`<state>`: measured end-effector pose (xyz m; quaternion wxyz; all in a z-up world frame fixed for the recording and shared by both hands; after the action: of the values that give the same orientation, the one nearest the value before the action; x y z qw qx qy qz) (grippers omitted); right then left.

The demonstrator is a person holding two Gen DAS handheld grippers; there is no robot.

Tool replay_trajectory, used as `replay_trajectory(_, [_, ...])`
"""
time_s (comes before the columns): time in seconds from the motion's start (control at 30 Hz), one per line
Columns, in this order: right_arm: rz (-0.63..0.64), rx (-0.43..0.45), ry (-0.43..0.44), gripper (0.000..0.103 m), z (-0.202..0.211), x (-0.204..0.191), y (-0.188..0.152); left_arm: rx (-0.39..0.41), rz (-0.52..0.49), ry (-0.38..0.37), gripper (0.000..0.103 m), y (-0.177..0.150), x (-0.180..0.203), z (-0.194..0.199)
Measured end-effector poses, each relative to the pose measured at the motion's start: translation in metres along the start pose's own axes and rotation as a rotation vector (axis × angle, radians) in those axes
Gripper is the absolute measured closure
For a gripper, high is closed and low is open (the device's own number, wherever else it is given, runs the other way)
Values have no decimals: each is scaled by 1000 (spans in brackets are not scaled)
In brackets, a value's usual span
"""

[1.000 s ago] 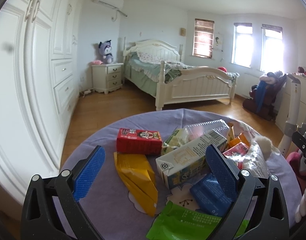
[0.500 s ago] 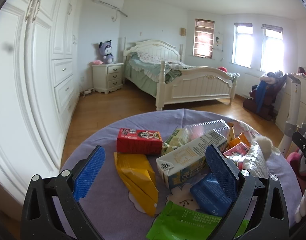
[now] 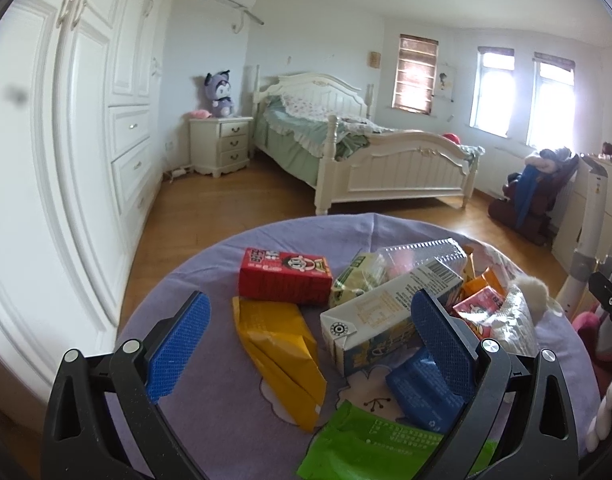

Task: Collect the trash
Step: 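Grasp the white fluffy cat toy with the right tool while the left tool grasps the red milk box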

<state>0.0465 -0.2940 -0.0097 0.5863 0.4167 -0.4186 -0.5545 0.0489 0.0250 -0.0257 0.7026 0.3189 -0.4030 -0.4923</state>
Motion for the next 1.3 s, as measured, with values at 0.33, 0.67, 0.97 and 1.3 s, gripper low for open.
replay_trajectory(0.33, [29, -258, 276, 5, -72, 15, 8, -340, -131, -65, 4, 55, -18, -96])
replay_trajectory(0.67, [35, -467, 311, 5, -120, 16, -13, -489, -186, -118, 4, 54, -18, -162])
replay_trajectory(0.97, [33, -588, 337, 47, -142, 1, -30, -513, -156, -49, 5, 32, -14, -183])
replay_trajectory(1.3, [2, -479, 351, 56, -97, 4, -22, -431, -77, -71, 7, 34, -25, -165])
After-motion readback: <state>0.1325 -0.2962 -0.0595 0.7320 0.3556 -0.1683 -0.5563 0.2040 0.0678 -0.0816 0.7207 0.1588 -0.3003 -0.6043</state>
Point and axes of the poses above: each gripper's, at about its wrist camera, not at the fingertips, and z roughly against the way its jaws point, x to its right, y to its top, the point moved 4 cm from there along -z, roughly the way its jaws point, and after that the axes turned 10 degrees about z, right-handed, at the moved point
